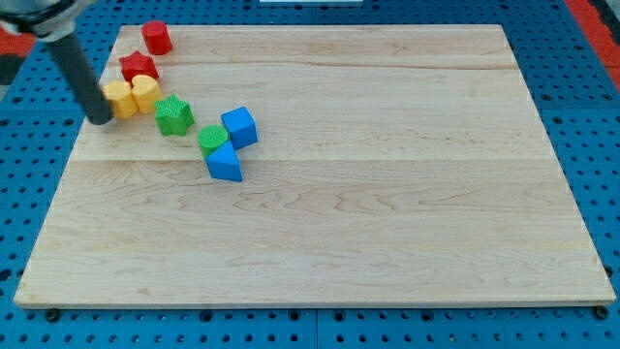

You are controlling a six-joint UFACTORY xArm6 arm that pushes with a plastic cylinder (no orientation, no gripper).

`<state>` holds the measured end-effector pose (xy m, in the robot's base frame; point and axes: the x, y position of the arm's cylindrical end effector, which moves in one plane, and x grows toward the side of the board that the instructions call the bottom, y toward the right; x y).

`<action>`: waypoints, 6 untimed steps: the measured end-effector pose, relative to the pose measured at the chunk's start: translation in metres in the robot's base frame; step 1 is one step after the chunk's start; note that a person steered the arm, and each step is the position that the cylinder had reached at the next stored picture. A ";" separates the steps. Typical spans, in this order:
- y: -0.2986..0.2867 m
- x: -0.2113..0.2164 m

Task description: Push the green star into blue cube

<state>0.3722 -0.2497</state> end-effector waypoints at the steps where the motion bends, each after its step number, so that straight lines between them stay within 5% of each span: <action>1: 0.038 -0.002; 4: 0.105 0.000; 6: 0.020 0.021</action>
